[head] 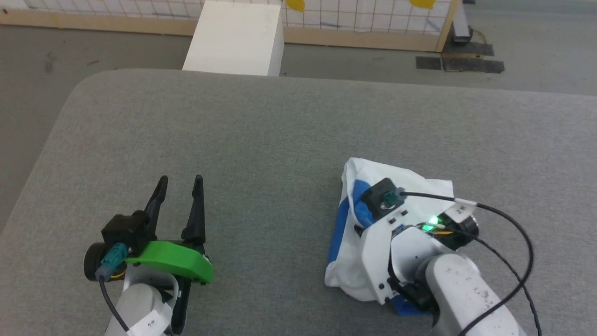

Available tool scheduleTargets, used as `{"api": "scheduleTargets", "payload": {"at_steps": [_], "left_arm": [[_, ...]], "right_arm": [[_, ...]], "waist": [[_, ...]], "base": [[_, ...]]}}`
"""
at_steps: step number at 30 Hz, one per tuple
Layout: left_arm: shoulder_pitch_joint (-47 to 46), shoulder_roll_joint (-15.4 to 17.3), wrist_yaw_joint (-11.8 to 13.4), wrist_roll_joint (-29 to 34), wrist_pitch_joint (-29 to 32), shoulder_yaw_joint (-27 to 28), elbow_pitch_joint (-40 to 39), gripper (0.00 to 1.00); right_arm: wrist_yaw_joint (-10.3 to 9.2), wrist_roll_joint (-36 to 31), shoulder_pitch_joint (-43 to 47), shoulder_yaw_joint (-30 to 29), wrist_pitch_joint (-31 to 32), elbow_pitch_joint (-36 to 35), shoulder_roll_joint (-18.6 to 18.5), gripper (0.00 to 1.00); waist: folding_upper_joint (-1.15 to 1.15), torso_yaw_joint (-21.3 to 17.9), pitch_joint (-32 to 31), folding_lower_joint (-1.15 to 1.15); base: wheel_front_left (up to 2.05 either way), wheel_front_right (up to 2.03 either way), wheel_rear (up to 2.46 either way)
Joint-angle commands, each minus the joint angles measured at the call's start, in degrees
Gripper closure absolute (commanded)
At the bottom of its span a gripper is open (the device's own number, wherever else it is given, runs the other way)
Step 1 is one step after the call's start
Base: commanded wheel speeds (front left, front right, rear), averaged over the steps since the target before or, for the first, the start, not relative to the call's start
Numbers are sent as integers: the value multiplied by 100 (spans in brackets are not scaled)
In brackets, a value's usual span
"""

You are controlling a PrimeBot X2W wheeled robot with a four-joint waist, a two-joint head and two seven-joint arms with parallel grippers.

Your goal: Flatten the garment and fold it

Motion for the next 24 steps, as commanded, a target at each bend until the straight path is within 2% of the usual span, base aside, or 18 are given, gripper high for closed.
{"api": "scheduleTargets", "payload": {"at_steps": [1, 3, 4, 5, 9, 13, 14, 16, 20, 24], "left_arm": [[-106, -25, -36, -3, -26, 15, 25, 0], [-113, -32, -37, -9, -26, 13, 42, 0], [-120, -34, -38, -6, -26, 9, 48, 0], [-125, -36, -38, -4, -26, 11, 50, 0], [-100, -33, -39, 11, -26, 51, 37, 0], [-86, -14, -40, 7, -26, 82, 36, 0], [-26, -6, -41, 26, -26, 111, -1, 0], [-4, 1, -41, 27, -26, 131, -27, 0], [44, -9, -41, 23, -26, 122, -93, 0], [94, -14, -41, 37, -26, 115, -138, 0]], "right_arm": [[-9, 74, -114, 77, -20, 149, -4, 100], [-9, 221, -191, 150, -28, 400, -4, 100], [-9, 294, -229, 223, -33, 500, -4, 61], [-9, 364, -249, 270, -47, 553, -4, 1], [-9, 759, -296, 366, -283, 535, -4, 0], [-9, 1395, -315, 230, -1225, -69, -4, 0], [-9, 1615, -212, -150, -2024, -596, -4, 0], [-9, 1568, -57, -524, -2420, -874, -4, 0], [-9, 1604, 458, -1476, -2906, -1259, -4, 0], [-9, 1824, 990, -2358, -3015, -1276, -4, 0]], "waist": [[0, 82, 84, 0], [0, 98, 109, 0], [0, 104, 116, 0], [0, 103, 119, 0], [0, 30, 102, 0], [0, -101, 17, 0], [0, -218, -58, 0], [0, -286, -98, 0], [0, -380, -152, 0], [0, -452, -175, 0]], "base": [[0, 0, 0], [0, 0, 0], [0, 0, 0], [0, 0, 0], [0, 0, 0], [0, 0, 0], [0, 0, 0], [0, 0, 0], [0, 0, 0], [0, 0, 0]]}}
